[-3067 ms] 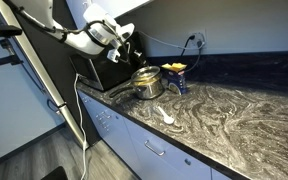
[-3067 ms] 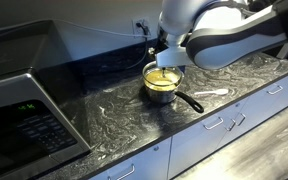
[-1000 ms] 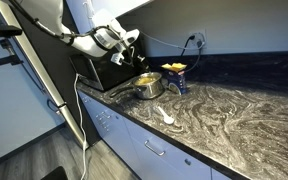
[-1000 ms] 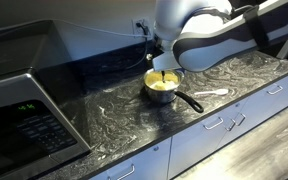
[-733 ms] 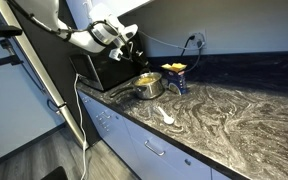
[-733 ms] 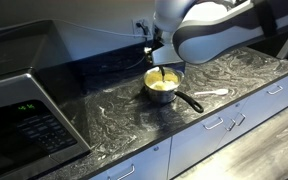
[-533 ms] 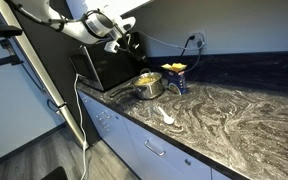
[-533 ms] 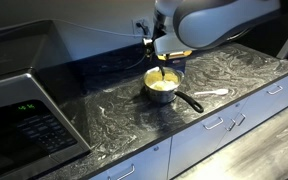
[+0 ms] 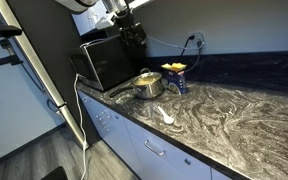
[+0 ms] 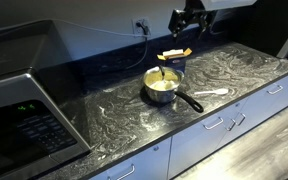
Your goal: Pick up the spoon, stir in the pot to mix the objects, put the spoon back on the table and then, pick up the lid and close the pot
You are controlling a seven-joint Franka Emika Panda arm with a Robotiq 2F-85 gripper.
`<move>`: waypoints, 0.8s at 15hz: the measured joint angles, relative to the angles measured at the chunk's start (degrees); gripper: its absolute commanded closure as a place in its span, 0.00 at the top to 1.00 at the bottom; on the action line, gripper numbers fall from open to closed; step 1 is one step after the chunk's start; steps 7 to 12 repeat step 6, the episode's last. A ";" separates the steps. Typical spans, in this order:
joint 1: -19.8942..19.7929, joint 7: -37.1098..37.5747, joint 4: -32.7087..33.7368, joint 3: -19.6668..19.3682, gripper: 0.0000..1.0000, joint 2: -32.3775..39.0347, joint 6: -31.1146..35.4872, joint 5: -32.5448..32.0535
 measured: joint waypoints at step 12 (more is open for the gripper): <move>-2.23 -3.85 -2.83 -0.06 1.00 -4.01 -4.19 0.43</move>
